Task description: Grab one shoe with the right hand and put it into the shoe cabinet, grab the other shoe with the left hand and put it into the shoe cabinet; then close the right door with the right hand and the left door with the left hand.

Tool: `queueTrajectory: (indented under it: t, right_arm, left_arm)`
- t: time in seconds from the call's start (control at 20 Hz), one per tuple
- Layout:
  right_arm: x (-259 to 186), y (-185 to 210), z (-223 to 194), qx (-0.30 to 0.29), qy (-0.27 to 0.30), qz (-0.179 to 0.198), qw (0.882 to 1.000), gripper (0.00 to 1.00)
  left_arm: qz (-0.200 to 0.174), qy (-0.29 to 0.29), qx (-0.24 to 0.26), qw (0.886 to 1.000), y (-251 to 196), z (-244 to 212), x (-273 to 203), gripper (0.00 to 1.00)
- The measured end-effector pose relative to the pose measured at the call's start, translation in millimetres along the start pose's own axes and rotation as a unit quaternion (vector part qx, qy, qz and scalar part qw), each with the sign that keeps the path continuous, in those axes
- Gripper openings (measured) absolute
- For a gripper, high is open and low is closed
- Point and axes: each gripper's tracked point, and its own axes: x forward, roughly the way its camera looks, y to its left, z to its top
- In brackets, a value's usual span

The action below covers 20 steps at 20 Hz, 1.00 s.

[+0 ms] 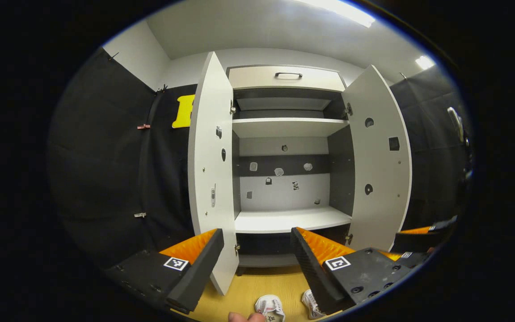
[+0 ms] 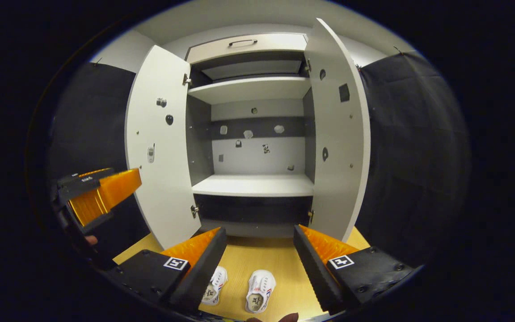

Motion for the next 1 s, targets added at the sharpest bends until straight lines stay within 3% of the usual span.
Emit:
queueTrajectory:
  t: [0.35,0.75,1.0]
  right_arm:
    - [8,15,-117,0.027,0.116,0.027,0.993,0.99]
    - [25,21,-240,0.039,0.218,0.041,0.974,0.98]
    - [50,19,-302,0.08,0.258,0.016,0.963,0.81]
  left_arm:
    - [0.021,0.009,0.012,1.0,14,-18,-11,0.95]
    - [0.044,0.031,0.015,0.998,31,-40,-25,0.95]
    - [0.057,0.04,0.02,0.997,43,-53,-31,0.95]
